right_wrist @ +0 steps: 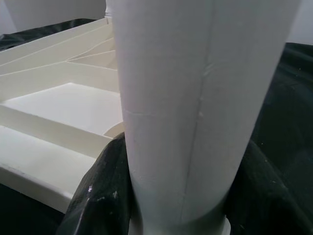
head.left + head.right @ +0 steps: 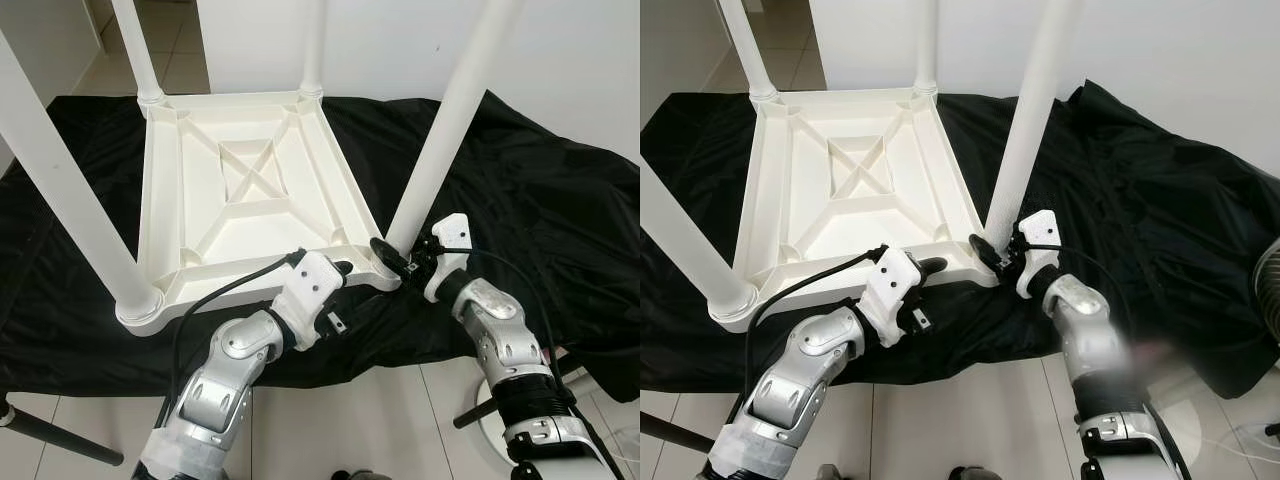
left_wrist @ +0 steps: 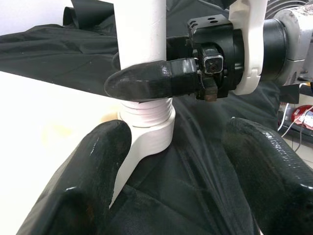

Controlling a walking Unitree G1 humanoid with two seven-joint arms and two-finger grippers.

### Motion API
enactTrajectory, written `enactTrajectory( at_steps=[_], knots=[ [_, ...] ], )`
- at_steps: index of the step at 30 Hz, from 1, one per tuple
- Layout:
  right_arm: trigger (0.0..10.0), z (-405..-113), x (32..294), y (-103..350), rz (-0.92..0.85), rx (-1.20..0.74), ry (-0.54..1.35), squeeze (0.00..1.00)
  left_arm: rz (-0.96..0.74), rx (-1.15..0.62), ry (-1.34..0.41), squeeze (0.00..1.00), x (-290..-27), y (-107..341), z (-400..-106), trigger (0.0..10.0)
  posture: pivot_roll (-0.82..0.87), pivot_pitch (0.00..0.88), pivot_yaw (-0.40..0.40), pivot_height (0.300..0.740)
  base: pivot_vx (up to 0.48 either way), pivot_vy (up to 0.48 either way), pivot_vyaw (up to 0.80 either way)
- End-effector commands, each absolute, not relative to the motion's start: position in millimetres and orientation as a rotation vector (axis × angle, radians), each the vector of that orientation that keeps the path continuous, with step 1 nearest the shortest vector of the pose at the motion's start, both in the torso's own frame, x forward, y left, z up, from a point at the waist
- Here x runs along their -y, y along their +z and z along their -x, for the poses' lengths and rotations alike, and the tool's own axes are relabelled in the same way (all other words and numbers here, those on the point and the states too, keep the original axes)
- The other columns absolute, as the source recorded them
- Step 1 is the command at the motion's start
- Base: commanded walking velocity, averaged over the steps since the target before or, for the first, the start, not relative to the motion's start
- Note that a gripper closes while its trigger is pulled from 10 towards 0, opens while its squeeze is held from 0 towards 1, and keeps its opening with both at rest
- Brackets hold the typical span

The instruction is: Building children table

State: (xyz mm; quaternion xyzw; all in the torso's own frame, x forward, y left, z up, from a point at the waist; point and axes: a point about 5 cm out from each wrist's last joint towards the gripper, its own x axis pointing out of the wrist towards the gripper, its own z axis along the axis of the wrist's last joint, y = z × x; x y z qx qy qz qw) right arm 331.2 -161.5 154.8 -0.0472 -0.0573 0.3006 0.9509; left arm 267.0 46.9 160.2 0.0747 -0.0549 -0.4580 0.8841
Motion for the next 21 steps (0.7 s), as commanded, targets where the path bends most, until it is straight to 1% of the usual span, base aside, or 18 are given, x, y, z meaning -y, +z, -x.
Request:
enactTrajectory(
  at_steps=[1, 4, 5, 6, 7, 9, 10, 13, 14, 17, 19, 20, 21],
  knots=[
    [0.0, -326, 161, 146, 0.078, 0.089, 0.632, 0.00, -0.166, 0.114, -0.898, 0.00, -47, 159, -268, 10.0, -0.04, 0.092, -0.051, 0.740, 0.000, 0.000, 0.00],
    [0.0, -325, 161, 145, 0.070, 0.089, 0.628, 0.00, -0.166, 0.114, -0.899, 0.00, -47, 159, -268, 10.0, -0.04, 0.092, -0.050, 0.740, 0.000, 0.000, 0.00],
    [4.3, -324, 162, 144, 0.057, 0.090, 0.610, 0.00, -0.165, 0.114, -0.899, 0.00, -47, 159, -268, 10.0, -0.04, 0.093, -0.049, 0.740, 0.000, 0.000, 0.00],
    [4.3, -324, 162, 144, 0.057, 0.090, 0.610, 0.00, -0.165, 0.114, -0.899, 0.00, -47, 159, -268, 10.0, -0.04, 0.093, -0.049, 0.740, 0.000, 0.000, 0.00],
    [10.0, -323, 161, 143, 0.023, 0.087, 0.555, 0.00, -0.165, 0.115, -0.899, 0.00, -46, 159, -268, 10.0, -0.05, 0.094, -0.047, 0.740, 0.000, 0.000, 0.00],
    [10.0, -323, 161, 143, 0.023, 0.087, 0.555, 0.00, -0.165, 0.115, -0.899, 0.00, -46, 159, -268, 10.0, -0.05, 0.094, -0.047, 0.740, 0.000, 0.000, 0.00],
    [10.0, -321, 156, 142, -0.001, 0.089, 0.507, 0.00, -0.166, 0.112, -0.897, 0.00, -47, 159, -269, 10.0, -0.05, 0.095, -0.045, 0.740, 0.000, 0.000, 0.00],
    [10.0, -320, 154, 142, -0.010, 0.095, 0.491, 0.00, -0.165, 0.111, -0.895, 0.00, -47, 159, -269, 10.0, -0.05, 0.096, -0.042, 0.740, 0.000, 0.000, 0.00],
    [10.0, -320, 152, 142, -0.029, 0.097, 0.435, 0.00, -0.165, 0.109, -0.894, 0.00, -47, 159, -270, 10.0, -0.05, 0.096, -0.042, 0.740, 0.000, 0.000, 0.00],
    [10.0, -320, 150, 142, -0.033, 0.097, 0.380, 0.00, -0.166, 0.107, -0.894, 0.00, -47, 159, -269, 10.0, -0.05, 0.097, -0.037, 0.740, 0.000, 0.000, 0.00],
    [10.0, -320, 149, 141, -0.052, 0.082, 0.258, 0.00, -0.167, 0.105, -0.894, 0.00, -47, 158, -269, 10.0, -0.05, 0.099, -0.037, 0.740, 0.000, 0.000, 0.00],
    [10.0, -320, 149, 141, -0.052, 0.082, 0.258, 0.00, -0.167, 0.105, -0.894, 0.00, -47, 158, -269, 10.0, -0.05, 0.099, -0.037, 0.740, 0.000, 0.000, 0.00],
    [10.0, -319, 148, 140, -0.066, 0.069, 0.192, 0.00, -0.167, 0.104, -0.894, 0.00, -48, 158, -269, 10.0, -0.05, 0.099, -0.037, 0.740, 0.000, 0.000, 0.00]
  ],
)
